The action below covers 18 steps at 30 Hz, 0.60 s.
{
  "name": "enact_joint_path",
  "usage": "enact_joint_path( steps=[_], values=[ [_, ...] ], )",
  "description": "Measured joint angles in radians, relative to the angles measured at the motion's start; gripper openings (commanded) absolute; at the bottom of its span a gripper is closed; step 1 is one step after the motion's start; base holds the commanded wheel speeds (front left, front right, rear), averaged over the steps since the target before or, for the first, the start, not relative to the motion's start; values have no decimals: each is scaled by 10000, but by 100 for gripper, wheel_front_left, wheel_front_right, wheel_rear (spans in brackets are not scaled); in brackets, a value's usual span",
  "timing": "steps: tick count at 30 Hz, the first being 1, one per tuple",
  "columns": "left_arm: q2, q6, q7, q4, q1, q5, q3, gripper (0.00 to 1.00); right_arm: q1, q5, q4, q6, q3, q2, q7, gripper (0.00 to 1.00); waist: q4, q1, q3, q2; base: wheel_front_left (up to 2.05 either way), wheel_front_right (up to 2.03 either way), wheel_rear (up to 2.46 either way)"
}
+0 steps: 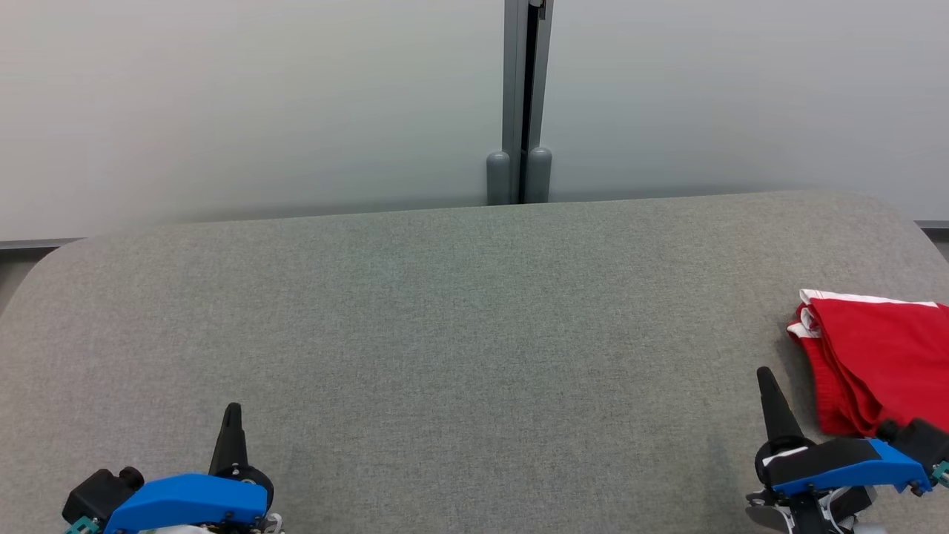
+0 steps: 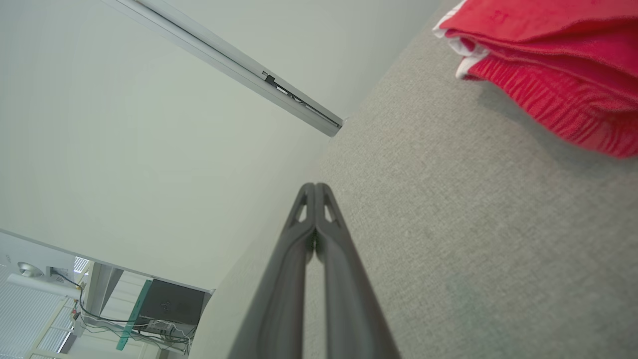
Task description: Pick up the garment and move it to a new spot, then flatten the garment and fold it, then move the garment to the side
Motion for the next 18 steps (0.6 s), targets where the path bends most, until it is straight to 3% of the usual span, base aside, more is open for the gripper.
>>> enact_joint_path(
  steps=[18],
  values=[
    [2,-249,451,-274,-191,-1756,307,0,45,1931,-487,-2,-136,-6,451,0,54,0,42,0,0,0,0]
  ],
)
